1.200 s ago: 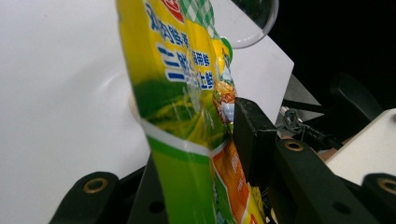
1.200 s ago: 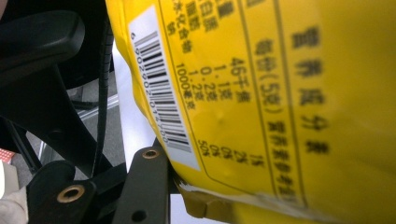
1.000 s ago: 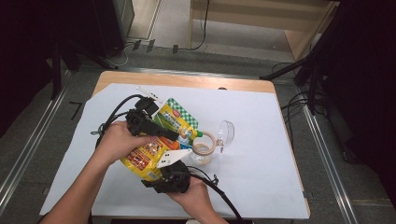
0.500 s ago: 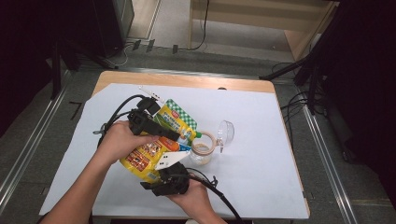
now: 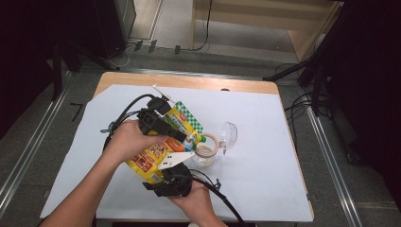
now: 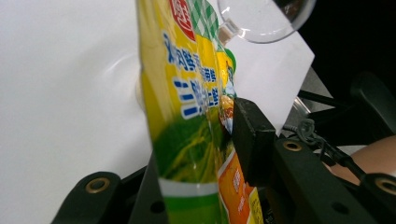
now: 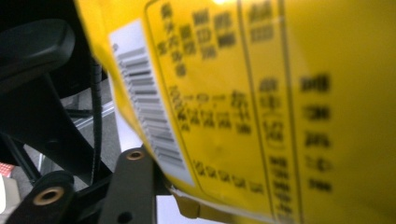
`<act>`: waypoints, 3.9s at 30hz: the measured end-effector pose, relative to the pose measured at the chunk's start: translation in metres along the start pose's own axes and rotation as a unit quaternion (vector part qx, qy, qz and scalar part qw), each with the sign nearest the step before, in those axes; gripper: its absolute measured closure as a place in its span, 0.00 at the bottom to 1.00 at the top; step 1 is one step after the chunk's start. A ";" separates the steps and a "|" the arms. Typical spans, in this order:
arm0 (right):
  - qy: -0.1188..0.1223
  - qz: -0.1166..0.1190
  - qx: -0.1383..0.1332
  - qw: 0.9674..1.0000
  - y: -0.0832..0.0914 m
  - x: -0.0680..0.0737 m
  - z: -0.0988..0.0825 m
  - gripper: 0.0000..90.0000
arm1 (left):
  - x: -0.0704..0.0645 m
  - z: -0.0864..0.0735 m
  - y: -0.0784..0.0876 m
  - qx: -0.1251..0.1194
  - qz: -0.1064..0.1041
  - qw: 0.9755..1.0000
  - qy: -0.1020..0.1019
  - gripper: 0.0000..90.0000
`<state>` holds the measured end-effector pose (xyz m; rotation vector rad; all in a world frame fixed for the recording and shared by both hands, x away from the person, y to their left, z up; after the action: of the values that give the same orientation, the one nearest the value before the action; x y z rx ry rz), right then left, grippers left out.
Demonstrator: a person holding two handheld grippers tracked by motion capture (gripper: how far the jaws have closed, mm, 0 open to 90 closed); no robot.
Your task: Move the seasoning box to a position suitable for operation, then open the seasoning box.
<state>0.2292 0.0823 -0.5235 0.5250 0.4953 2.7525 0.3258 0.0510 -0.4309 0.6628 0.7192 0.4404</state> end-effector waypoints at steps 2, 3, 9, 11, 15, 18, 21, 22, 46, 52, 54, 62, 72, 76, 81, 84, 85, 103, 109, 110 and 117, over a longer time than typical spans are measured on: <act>0.001 -0.016 0.007 1.000 0.000 -0.003 -0.002 0.60 | 0.001 0.001 -0.001 0.002 0.010 1.000 0.001 0.84; 0.003 -0.023 0.010 1.000 0.000 -0.004 -0.002 0.59 | 0.001 0.001 -0.002 0.001 0.013 1.000 0.004 0.85; -0.014 -0.007 0.011 1.000 0.000 0.000 -0.003 0.73 | -0.003 0.001 -0.006 0.005 -0.010 1.000 0.002 0.85; -0.017 0.002 0.002 1.000 0.000 0.005 0.000 0.73 | -0.003 0.000 -0.007 0.011 -0.020 1.000 0.009 0.85; -0.017 0.008 0.003 1.000 0.000 0.008 0.002 0.76 | -0.001 0.000 -0.009 0.016 -0.025 0.999 0.021 0.85; -0.023 0.012 0.002 1.000 0.000 0.008 0.002 0.75 | 0.000 0.000 -0.011 0.027 -0.020 0.999 0.020 0.86; -0.031 0.018 -0.002 0.999 0.000 0.010 0.003 0.74 | 0.000 0.000 -0.013 0.035 -0.013 0.999 0.018 0.89; -0.032 0.018 -0.002 0.999 0.000 0.010 0.003 0.72 | 0.001 0.001 -0.014 0.038 -0.013 0.999 0.017 0.89; -0.011 0.000 0.004 1.000 0.000 0.007 0.006 0.67 | 0.007 0.009 -0.022 0.065 0.030 0.997 0.025 0.92; -0.027 0.008 -0.003 1.000 0.000 0.005 0.010 0.69 | 0.009 0.012 -0.023 0.075 0.046 0.996 0.019 0.90; -0.031 0.014 -0.009 0.999 0.001 0.006 0.012 0.70 | 0.009 0.014 -0.023 0.080 0.047 0.996 0.014 0.89; -0.051 0.023 -0.019 0.998 0.005 0.001 0.015 0.72 | 0.010 0.013 -0.022 0.090 0.026 0.995 0.023 0.87; -0.043 0.008 -0.032 0.999 0.009 -0.002 0.017 0.64 | 0.011 0.014 -0.019 0.102 0.023 0.994 0.031 0.95; -0.016 -0.004 -0.030 0.999 0.009 -0.001 0.018 0.57 | 0.010 0.018 -0.020 0.102 0.040 0.994 0.019 0.97; 0.000 -0.023 -0.022 0.999 0.010 -0.004 0.019 0.67 | 0.008 0.020 -0.020 0.108 0.046 0.993 0.013 0.98; -0.010 -0.018 -0.024 1.000 0.011 -0.005 0.020 0.69 | 0.007 0.021 -0.020 0.108 0.047 0.993 0.015 0.97; -0.014 -0.017 -0.026 0.999 0.011 -0.005 0.020 0.70 | 0.007 0.022 -0.021 0.105 0.047 0.993 0.016 0.96; -0.075 0.018 -0.058 0.995 0.016 -0.006 0.029 0.68 | 0.003 0.022 -0.013 0.105 0.030 0.994 0.011 0.96; -0.041 0.002 -0.038 0.998 0.013 -0.004 0.026 0.60 | 0.002 0.024 -0.012 0.104 0.036 0.994 0.004 0.99; -0.031 -0.003 -0.034 0.999 0.013 -0.003 0.025 0.61 | 0.002 0.024 -0.012 0.104 0.037 0.994 0.004 0.99; -0.007 -0.027 -0.021 0.999 0.013 -0.006 0.025 0.75 | -0.001 0.027 -0.012 0.102 0.050 0.994 0.004 0.98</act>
<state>0.2415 0.0753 -0.4984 0.5126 0.4403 2.7001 0.3466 0.0309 -0.4239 0.8925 0.7473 0.4646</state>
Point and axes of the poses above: each handheld gripper's, and its own axes: y roughly backward along the jaws, z roughly out of its top, x roughly to its left, the point moved 10 cm from there along -y, roughly forward along the jaws, and after that the axes turned 11 degrees about -x, right-handed, at the moved point
